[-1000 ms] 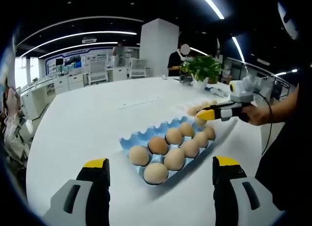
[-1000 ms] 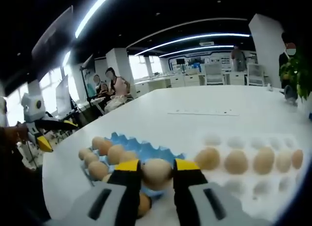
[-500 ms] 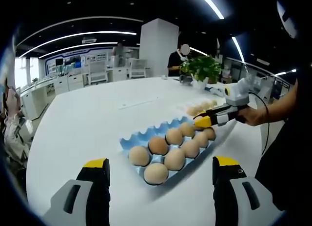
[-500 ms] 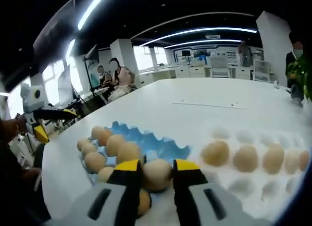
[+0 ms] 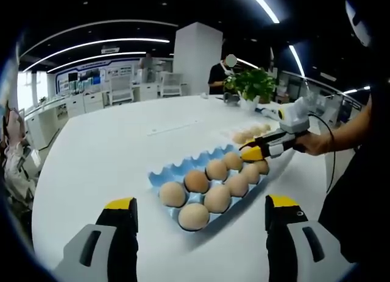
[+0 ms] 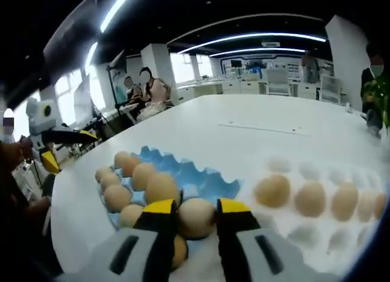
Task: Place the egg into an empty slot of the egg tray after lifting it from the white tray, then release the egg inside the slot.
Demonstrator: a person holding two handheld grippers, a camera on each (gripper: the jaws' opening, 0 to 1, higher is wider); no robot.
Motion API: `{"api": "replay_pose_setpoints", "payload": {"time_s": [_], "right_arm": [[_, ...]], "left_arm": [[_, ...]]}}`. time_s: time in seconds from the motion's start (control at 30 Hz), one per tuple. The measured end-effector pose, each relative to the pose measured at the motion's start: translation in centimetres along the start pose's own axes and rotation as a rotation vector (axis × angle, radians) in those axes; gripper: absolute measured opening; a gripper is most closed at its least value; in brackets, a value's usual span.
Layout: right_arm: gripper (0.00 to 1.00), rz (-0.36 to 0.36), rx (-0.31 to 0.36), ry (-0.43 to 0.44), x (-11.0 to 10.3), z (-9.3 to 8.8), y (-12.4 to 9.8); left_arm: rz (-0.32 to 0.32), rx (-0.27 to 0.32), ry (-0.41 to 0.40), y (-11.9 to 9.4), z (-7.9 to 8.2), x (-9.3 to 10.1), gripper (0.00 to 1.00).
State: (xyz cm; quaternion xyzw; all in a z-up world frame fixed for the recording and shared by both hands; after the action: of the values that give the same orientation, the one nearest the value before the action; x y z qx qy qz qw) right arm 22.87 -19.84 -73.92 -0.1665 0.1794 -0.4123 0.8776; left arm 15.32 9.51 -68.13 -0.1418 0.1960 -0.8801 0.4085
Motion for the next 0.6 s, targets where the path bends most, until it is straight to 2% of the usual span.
{"api": "replay_pose_setpoints", "payload": {"time_s": [0.13, 0.6], "right_arm": [[0.25, 0.005, 0.000, -0.021, -0.10, 0.00, 0.01], [0.25, 0.009, 0.006, -0.002, 0.08, -0.12, -0.26]], "left_arm": [[0.003, 0.000, -0.001, -0.05, -0.01, -0.04, 0.86], [0.007, -0.002, 0.003, -0.04, 0.04, 0.03, 0.86]]}}
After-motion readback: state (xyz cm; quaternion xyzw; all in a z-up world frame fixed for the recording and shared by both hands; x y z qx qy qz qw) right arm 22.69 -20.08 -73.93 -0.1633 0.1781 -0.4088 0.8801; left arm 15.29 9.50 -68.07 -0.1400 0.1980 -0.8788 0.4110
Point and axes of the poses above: the point that each gripper's makers call its tool centre point, and the gripper's own axes: y roughly forward along the fingers, x roughly to its right, z roughly out of its top, the point moved 9 cm from there along -y, roughly backward along the fingers, and after that the axes turned 1 degree about y, right-handed, at the moved point
